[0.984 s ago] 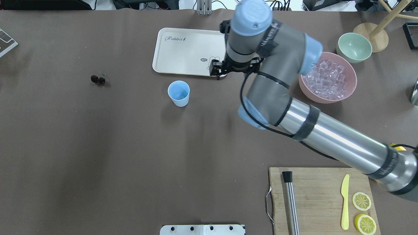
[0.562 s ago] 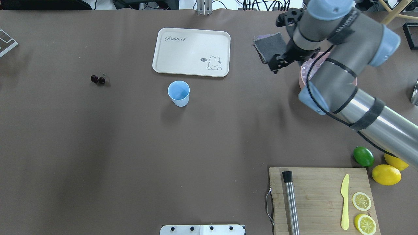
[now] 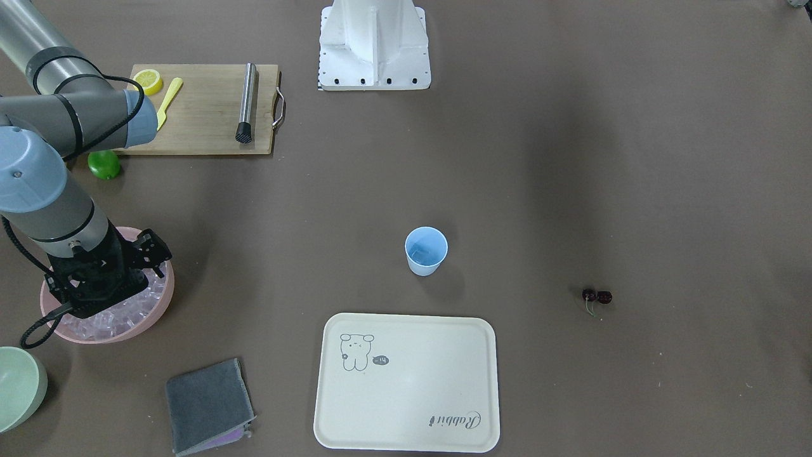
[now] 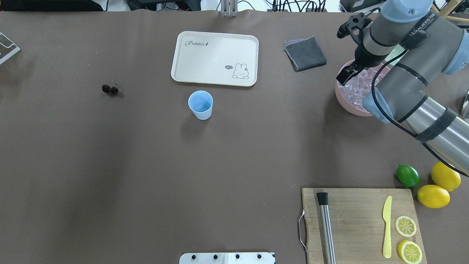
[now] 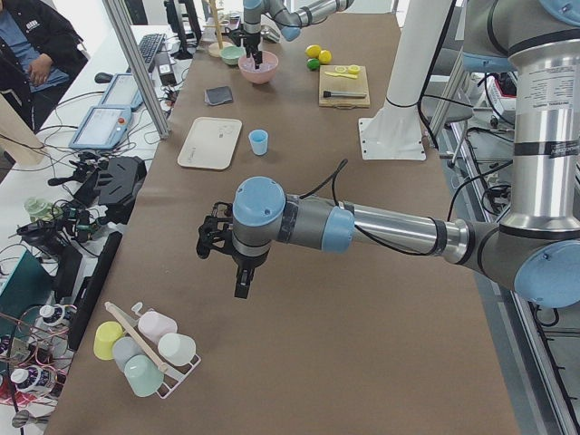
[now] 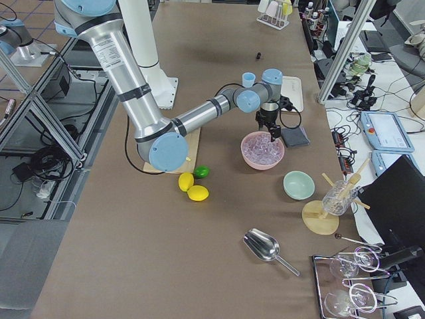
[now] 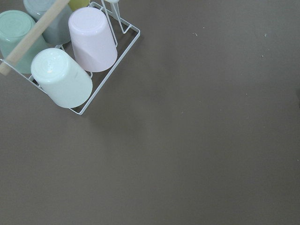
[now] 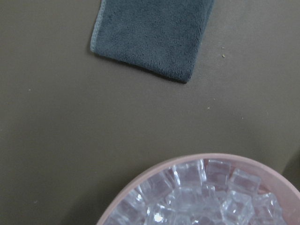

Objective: Put ice and cherries in cup
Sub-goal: 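Grasp another ice cube from the pink bowl with the right gripper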

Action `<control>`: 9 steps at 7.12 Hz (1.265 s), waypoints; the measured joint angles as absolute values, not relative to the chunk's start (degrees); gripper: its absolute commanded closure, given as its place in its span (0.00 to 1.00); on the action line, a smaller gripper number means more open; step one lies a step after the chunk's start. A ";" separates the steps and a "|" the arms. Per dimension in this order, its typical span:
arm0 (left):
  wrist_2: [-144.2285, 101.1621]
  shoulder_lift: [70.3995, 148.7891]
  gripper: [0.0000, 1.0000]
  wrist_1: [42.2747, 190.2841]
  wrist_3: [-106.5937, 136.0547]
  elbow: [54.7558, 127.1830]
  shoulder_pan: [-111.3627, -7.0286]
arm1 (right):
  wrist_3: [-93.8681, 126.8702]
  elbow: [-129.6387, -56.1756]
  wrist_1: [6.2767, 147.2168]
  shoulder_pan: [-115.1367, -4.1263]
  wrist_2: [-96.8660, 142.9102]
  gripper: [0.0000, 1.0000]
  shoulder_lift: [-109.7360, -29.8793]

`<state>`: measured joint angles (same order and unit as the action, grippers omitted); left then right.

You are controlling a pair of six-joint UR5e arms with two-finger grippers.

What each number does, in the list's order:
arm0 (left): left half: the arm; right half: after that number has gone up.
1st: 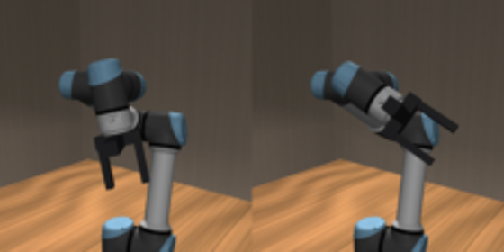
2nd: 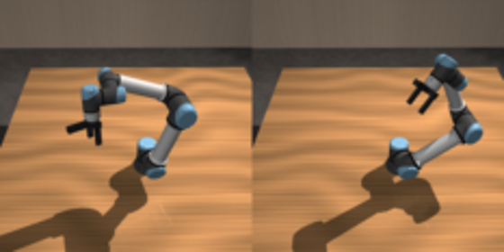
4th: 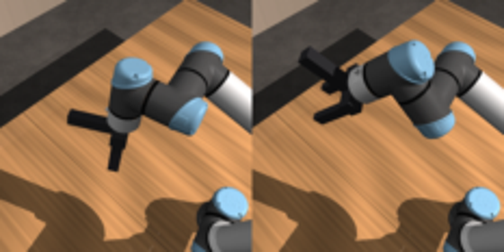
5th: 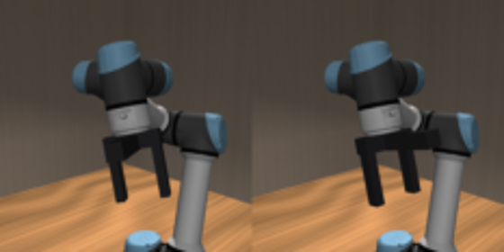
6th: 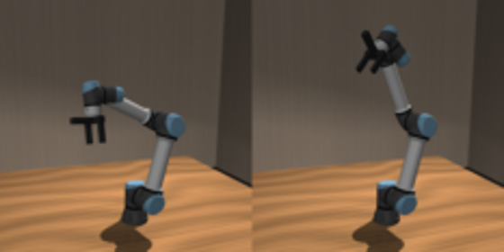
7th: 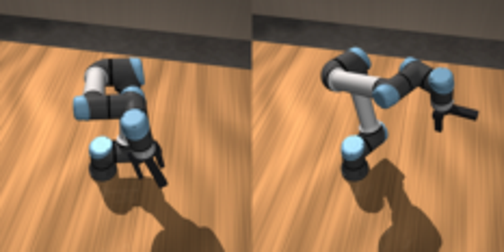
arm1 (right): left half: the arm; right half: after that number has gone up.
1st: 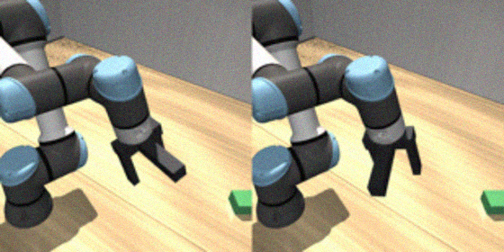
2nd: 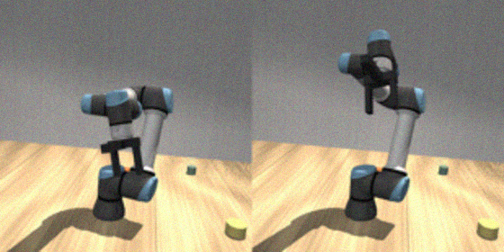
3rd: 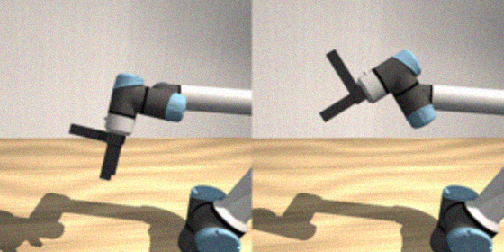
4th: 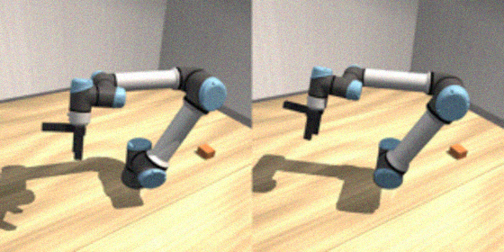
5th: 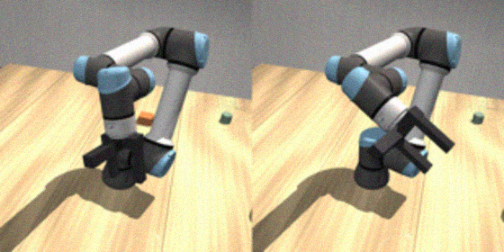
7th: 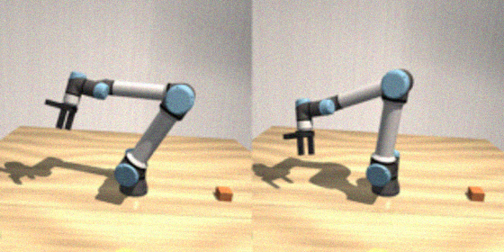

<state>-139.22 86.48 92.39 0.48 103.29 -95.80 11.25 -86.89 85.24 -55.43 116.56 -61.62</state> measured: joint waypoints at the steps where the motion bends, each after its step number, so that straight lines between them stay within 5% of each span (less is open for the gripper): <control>1: -139.22 86.49 0.02 92.43 0.49 103.33 -95.80 | 10.25 -84.23 82.28 -55.47 116.38 0.14 -61.26; 2: -139.22 86.49 0.02 92.45 0.48 103.34 -95.80 | 9.18 -82.03 79.80 -55.52 116.34 0.22 -61.15; 5: -139.26 86.48 0.02 92.46 0.45 103.36 -95.80 | 8.73 -80.66 78.02 -55.14 116.40 0.74 -61.44; 6: -139.26 86.48 0.02 92.46 0.44 103.36 -95.80 | 8.94 -80.74 78.03 -55.13 116.53 0.84 -61.83; 9: -139.30 86.50 0.02 92.54 0.44 103.42 -95.80 | 9.27 -82.24 80.64 -56.47 117.65 0.87 -62.31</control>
